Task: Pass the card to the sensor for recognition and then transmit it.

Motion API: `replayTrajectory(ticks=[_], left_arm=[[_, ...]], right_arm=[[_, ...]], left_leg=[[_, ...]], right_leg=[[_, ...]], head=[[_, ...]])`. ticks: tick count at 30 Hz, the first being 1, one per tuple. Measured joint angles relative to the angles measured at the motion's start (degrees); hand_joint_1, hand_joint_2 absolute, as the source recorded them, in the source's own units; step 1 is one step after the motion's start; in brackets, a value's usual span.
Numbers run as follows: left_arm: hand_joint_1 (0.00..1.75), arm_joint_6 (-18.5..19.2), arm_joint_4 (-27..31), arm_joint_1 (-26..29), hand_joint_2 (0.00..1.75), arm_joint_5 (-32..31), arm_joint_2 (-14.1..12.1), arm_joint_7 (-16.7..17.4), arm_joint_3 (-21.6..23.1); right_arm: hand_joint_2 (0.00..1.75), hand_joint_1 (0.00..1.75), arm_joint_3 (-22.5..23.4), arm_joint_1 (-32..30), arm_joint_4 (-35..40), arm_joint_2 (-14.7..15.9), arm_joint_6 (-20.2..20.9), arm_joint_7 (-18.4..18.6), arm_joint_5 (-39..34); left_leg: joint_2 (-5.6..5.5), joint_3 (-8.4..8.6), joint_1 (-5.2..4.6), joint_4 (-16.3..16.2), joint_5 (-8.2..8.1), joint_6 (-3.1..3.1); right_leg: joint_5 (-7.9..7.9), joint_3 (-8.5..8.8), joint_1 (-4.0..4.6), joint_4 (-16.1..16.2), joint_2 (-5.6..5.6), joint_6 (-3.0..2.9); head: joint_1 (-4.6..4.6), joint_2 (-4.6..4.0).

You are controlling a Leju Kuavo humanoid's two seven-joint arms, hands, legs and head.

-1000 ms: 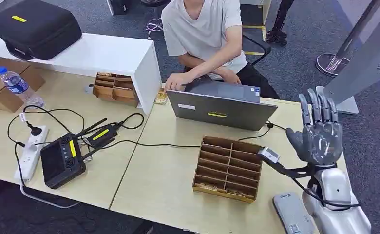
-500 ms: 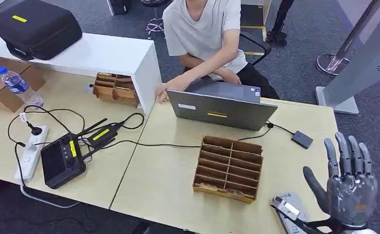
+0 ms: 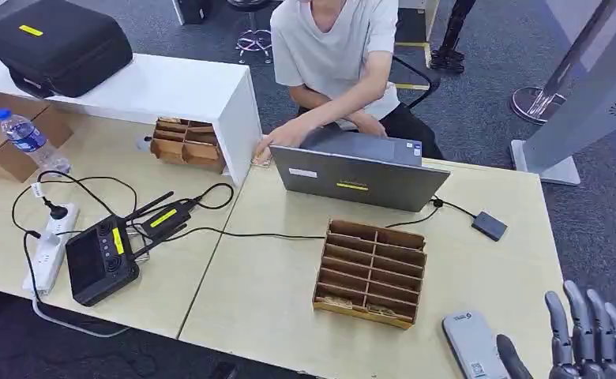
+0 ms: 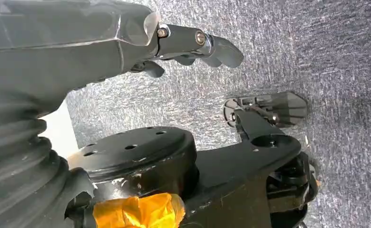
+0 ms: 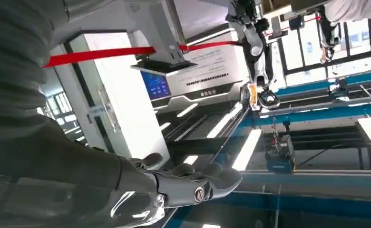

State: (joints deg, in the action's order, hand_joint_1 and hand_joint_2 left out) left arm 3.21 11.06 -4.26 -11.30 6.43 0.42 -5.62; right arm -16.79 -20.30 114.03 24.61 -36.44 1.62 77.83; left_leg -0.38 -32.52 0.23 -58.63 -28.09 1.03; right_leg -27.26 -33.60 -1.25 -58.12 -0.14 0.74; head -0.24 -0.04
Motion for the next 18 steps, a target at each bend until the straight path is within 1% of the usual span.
replayTrajectory(ticks=[5,8,12,18], left_arm=[[0.0,0.0,0.0,-0.01,1.75,-0.24,0.0,0.07,-0.11],[0.0,0.09,-0.02,-0.05,1.75,-0.79,0.02,0.13,-0.11],[0.0,0.31,-0.02,-0.18,1.75,-1.25,0.02,0.5,-0.11],[0.0,0.55,0.0,-0.53,1.75,-2.01,0.02,0.76,-0.11]], right_arm=[[1.75,0.0,-2.65,0.01,-0.18,0.87,0.15,1.84,-2.17],[1.75,0.0,-5.09,1.54,-2.5,0.92,0.26,1.79,-5.18],[1.75,0.0,-8.53,4.16,-6.8,0.9,0.7,0.37,-9.13],[1.75,0.0,-13.53,8.2,-14.15,0.22,0.79,-2.04,-12.52]], left_leg=[[0.01,0.0,0.01,0.0,0.0,0.0],[0.05,0.02,0.01,0.0,0.0,0.0],[0.07,0.04,0.01,0.0,0.01,0.0],[0.06,0.04,0.01,0.0,0.01,0.0]], right_leg=[[0.0,0.02,0.0,0.0,-0.01,0.0],[0.0,0.01,0.01,-0.01,0.06,0.0],[0.0,0.01,0.01,-0.01,0.06,0.0],[0.0,0.01,0.01,-0.01,0.05,0.0]], head=[[0.02,0.0],[0.02,0.0],[0.02,0.0],[0.02,0.0]])
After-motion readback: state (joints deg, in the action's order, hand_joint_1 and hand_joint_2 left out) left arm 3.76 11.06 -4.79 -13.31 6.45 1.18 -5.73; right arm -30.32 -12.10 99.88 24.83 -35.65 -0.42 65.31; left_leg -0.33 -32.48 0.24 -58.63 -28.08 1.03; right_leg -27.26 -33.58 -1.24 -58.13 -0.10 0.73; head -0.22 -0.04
